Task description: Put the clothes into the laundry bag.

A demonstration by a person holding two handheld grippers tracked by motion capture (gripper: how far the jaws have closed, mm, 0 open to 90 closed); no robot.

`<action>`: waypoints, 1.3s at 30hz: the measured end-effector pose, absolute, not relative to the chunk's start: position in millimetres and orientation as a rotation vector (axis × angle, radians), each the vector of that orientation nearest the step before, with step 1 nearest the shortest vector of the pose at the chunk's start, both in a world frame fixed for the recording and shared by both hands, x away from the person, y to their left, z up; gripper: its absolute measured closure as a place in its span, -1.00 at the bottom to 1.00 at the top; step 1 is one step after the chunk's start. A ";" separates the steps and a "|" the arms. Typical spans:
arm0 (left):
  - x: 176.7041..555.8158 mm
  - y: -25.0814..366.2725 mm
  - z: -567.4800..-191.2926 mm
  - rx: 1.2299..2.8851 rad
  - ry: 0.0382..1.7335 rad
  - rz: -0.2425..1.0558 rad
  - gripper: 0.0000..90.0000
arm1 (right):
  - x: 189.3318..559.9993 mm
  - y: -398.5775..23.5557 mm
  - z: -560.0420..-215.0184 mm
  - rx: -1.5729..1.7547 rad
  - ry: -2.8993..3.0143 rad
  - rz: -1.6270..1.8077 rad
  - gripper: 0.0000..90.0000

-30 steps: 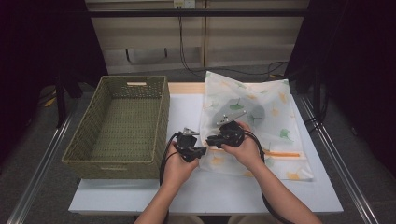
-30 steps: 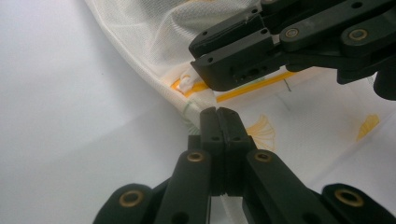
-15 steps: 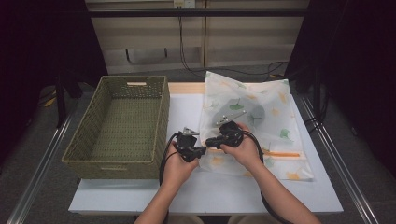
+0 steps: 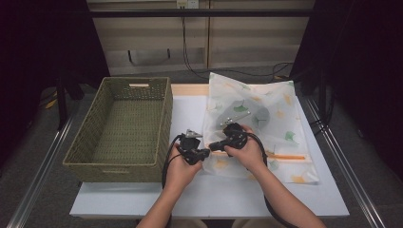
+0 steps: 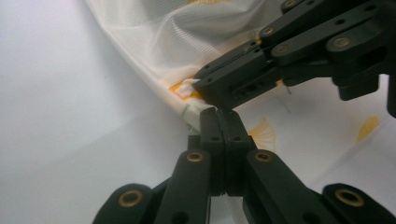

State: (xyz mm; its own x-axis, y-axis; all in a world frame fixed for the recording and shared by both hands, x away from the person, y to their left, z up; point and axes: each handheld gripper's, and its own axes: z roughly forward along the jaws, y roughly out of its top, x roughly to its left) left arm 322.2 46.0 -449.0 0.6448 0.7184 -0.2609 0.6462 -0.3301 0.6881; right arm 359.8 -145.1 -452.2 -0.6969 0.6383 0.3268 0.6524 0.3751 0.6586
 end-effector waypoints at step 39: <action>329.7 47.9 -451.9 2.022 1.100 0.064 0.98 | 355.1 -154.4 -444.9 -1.279 -2.475 -1.300 1.00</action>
State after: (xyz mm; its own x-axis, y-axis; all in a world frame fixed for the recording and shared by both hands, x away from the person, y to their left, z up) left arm 329.7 47.9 -451.9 0.6177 0.7207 -0.3145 0.6792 -0.2874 0.6754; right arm 355.1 -154.4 -444.9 -0.6521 0.6406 0.4055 0.6974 0.2970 0.6523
